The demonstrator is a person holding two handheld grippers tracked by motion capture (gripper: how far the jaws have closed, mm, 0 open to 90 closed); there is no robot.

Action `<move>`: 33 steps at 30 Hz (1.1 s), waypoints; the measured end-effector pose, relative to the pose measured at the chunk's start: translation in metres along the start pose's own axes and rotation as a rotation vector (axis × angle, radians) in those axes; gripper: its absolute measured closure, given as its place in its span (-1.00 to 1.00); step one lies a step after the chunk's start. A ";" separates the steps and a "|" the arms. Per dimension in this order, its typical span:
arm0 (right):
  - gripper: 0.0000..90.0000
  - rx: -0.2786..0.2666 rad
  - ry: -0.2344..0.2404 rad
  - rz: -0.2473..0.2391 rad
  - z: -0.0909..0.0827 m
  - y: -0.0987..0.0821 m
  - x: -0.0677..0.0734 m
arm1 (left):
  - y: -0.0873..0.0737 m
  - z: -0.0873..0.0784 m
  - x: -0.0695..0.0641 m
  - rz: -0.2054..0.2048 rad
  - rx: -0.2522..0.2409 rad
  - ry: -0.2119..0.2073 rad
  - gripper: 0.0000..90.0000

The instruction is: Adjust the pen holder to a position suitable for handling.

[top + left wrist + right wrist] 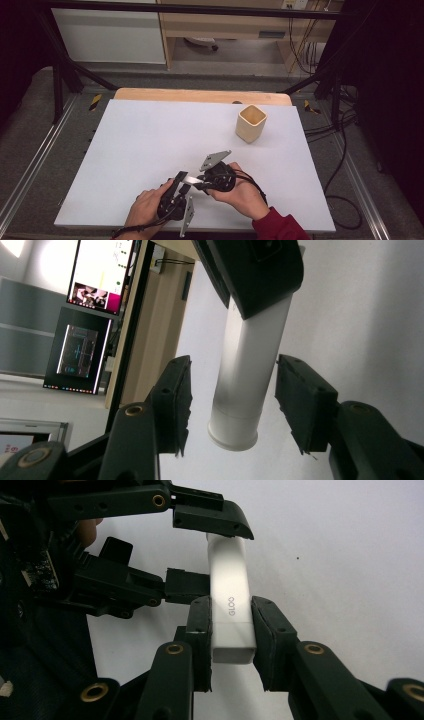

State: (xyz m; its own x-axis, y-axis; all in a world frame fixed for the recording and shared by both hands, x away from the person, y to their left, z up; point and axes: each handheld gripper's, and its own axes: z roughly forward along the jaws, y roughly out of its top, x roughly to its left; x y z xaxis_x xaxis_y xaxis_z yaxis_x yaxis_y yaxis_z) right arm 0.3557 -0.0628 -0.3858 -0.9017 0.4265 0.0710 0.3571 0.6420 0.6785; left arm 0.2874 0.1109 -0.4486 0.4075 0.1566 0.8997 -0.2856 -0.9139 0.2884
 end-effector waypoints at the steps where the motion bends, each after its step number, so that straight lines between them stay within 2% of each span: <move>1: 0.58 -0.001 0.000 0.000 0.000 0.000 0.000 | 0.000 0.000 0.000 0.001 -0.001 0.000 0.10; 19: 0.58 -0.015 0.009 0.020 0.003 -0.001 -0.001 | 0.003 0.000 -0.004 0.056 0.007 0.008 0.25; 33: 0.58 -0.017 0.020 0.021 0.004 0.000 0.001 | 0.002 0.001 -0.005 0.070 0.016 0.001 0.41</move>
State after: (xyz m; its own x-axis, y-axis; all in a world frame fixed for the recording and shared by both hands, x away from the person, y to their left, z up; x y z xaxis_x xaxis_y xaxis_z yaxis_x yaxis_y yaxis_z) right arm 0.3554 -0.0599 -0.3888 -0.8989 0.4266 0.0999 0.3717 0.6220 0.6891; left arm 0.2856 0.1081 -0.4524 0.3865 0.0923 0.9177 -0.2996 -0.9284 0.2196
